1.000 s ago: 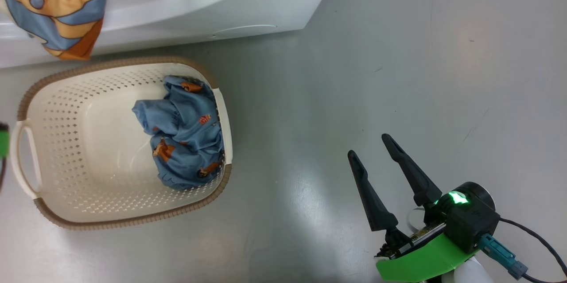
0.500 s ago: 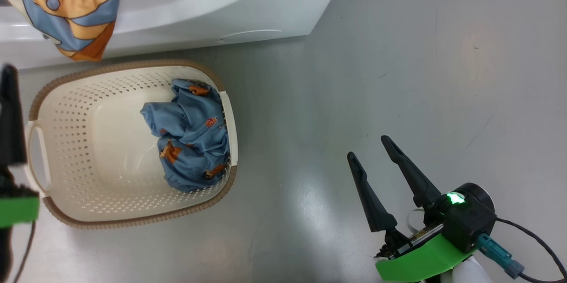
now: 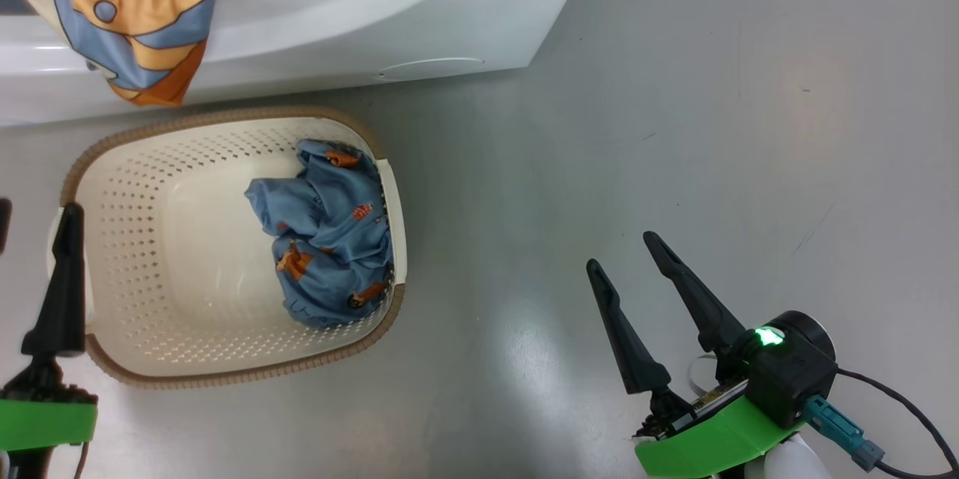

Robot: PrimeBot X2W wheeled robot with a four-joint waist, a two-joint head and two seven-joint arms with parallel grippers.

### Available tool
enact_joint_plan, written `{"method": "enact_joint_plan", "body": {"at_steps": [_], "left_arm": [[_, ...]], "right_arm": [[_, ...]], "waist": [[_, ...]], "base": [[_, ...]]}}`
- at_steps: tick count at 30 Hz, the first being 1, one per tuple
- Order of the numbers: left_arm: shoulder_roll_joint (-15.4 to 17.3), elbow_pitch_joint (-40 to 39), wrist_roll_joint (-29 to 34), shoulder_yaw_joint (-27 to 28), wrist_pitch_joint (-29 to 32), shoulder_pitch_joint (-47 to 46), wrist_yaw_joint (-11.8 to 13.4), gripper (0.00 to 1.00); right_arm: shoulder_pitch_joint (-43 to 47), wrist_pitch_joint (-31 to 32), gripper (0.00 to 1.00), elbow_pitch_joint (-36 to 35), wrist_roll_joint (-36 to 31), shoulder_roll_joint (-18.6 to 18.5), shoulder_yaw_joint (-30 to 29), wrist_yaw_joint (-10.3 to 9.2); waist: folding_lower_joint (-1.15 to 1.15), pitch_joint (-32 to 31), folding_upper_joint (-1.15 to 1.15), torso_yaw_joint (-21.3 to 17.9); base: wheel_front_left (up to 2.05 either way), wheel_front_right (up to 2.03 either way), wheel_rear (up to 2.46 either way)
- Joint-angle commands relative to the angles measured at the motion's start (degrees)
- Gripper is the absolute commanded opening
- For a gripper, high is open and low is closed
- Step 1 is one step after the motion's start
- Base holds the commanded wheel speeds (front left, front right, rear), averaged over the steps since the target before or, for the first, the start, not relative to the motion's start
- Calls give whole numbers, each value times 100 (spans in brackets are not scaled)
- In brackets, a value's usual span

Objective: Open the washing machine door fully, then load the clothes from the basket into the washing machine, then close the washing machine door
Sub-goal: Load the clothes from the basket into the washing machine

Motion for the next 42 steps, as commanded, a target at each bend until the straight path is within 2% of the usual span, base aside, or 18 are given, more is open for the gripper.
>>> {"method": "enact_joint_plan", "body": {"at_steps": [1, 29, 42], "left_arm": [[142, -23, 20, 252, -29, 108, -9, 100], [46, 276, -69, 367, -29, 580, -9, 100], [262, 404, -293, 339, -29, 189, -9, 100]], "right_arm": [[29, -27, 100, -102, -15, 14, 176, 16], [41, -27, 100, -96, 15, 14, 130, 16], [42, -27, 100, -110, 57, 14, 169, 16]], "waist": [[0, -10, 0, -13], [0, -28, 0, -24], [0, -16, 0, -105]], "base": [[0, 0, 0], [0, 0, 0], [0, 0, 0]]}}
